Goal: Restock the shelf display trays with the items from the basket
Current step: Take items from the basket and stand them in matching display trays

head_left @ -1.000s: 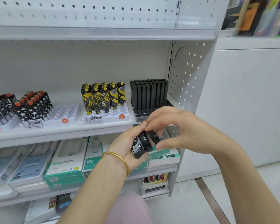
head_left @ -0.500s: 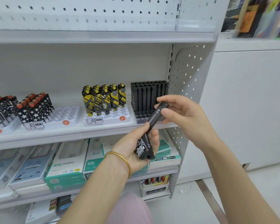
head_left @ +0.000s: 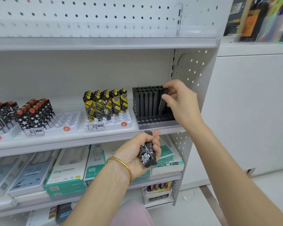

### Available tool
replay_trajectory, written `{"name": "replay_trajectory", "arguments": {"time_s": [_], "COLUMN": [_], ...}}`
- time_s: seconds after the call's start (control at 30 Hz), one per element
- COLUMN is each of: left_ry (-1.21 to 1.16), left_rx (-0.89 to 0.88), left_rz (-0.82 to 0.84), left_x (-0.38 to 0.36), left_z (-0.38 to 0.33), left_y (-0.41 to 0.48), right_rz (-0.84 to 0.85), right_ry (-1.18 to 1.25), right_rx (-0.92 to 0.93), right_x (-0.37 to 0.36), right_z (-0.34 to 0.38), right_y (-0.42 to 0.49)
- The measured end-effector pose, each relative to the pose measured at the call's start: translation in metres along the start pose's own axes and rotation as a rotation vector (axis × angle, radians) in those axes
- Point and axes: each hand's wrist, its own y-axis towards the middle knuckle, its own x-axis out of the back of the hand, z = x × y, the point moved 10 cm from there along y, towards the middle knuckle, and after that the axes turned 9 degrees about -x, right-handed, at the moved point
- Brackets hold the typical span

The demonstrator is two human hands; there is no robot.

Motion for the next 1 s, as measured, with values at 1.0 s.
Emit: {"name": "replay_trajectory", "arguments": {"time_s": [1.0], "left_ry": [0.248], "left_rx": [-0.159], "left_rz": [0.198], "left_x": [-0.03], "left_z": [-0.015], "left_y": [-0.009], "right_rz": [0.609], "right_ry": [0.192], "right_rx": [-0.2], "right_x": [-0.022], "right_z": [0.01], "right_y": [-0.058]}}
